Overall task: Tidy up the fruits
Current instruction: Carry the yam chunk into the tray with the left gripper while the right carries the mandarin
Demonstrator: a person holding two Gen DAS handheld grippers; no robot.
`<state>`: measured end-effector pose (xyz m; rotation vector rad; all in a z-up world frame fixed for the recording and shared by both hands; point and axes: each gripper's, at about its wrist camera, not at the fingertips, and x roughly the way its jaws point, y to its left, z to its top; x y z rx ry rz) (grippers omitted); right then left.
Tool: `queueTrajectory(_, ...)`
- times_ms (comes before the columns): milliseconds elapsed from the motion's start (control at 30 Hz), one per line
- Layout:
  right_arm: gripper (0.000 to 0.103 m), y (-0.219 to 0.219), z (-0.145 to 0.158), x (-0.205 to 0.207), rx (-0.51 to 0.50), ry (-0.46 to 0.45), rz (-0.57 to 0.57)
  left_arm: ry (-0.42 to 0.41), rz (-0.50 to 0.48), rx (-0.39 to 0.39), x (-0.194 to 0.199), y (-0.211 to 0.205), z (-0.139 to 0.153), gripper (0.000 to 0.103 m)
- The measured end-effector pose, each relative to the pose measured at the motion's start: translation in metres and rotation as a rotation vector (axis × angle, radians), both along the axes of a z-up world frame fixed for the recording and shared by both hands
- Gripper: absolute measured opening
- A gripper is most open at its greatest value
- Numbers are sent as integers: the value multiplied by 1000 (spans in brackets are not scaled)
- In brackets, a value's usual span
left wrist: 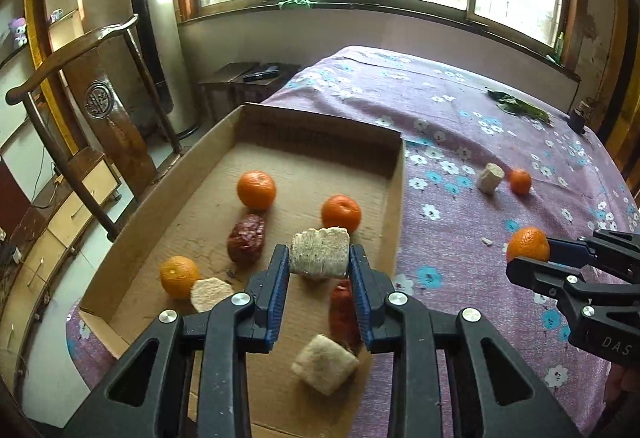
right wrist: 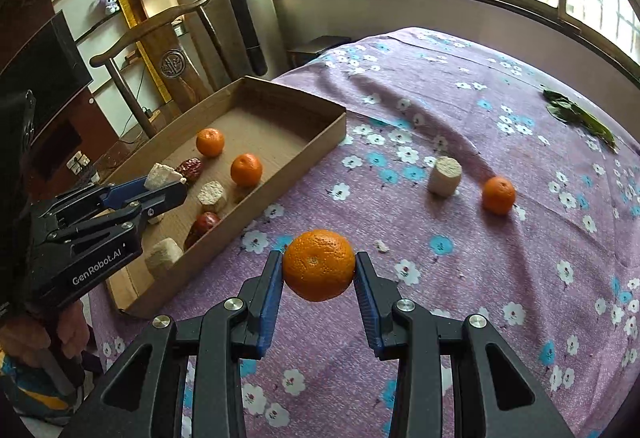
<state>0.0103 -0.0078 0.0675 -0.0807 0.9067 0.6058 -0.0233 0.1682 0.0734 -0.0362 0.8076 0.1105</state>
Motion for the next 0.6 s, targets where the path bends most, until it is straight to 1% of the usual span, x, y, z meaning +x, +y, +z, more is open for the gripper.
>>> queueTrajectory(300, 39, 57, -2, 12, -16, 11, 105, -7, 121, -4, 8, 60, 4, 29)
queueTrajectory(600, 39, 106, -10, 29, -25, 32, 199, 31, 178, -15, 32, 90, -9, 29)
